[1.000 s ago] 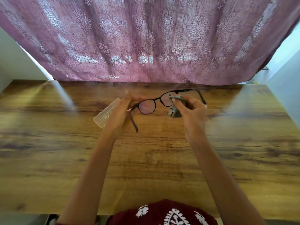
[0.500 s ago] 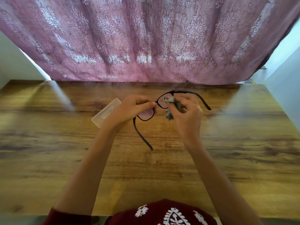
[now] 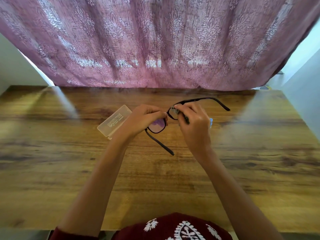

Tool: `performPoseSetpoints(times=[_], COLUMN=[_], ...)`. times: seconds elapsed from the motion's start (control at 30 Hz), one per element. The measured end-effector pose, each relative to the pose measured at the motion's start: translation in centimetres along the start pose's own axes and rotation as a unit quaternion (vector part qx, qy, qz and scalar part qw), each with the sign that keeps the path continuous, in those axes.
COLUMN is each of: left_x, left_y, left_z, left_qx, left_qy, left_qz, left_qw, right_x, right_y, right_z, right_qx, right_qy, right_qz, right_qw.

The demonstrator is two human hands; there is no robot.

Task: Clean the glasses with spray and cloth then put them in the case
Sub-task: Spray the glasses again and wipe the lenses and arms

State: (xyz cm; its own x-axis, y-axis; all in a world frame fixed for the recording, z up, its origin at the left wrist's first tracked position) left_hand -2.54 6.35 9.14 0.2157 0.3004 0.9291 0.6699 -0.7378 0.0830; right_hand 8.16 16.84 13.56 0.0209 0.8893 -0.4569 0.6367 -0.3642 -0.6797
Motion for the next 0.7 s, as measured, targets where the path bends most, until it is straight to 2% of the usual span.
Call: performPoseSetpoints(times=[0.17, 0.27, 0.5, 0.7], left_x=[-0.3, -0.9, -0.6, -0.7], left_y=[0.2, 0.2, 0.2, -0.2], left_z=[-0.5, -0.2, -0.6, -0.6], left_qx=[0.031, 0.021, 0.04, 0.03], left_qy=[0.008, 0.008, -0.017, -0.033], left_qz=[-0.005, -0.022, -0.007, 0.001], left_qw=[0.999, 0.999, 0.999, 0.999], right_x=[0.5, -0.4, 0.6, -0.2], right_y=[0.8, 1.2, -0.2, 0.7], right_z=[0.4, 1.0, 0.5, 1.2], right_qx=[-0.019, -0.043, -0.012, -0.062], right_qy=[0.009, -0.019, 0.007, -0.031], right_qz=[0.017, 0.006, 0.04, 0.015], right_qw=[1.0, 0.999, 0.999, 0.998])
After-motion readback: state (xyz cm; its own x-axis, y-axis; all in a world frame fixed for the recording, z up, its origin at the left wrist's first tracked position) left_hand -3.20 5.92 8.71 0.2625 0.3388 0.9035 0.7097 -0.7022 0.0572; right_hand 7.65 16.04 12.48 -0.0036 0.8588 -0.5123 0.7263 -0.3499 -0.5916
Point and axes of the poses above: each hand's wrist, its own y-axis away from the middle knuckle, its own z-axis out of the palm, x = y × z, the point moved 9 cm from there along -y, towards the middle knuckle, and after that the axes turned 3 degrees about y, right-handed, at the moved point
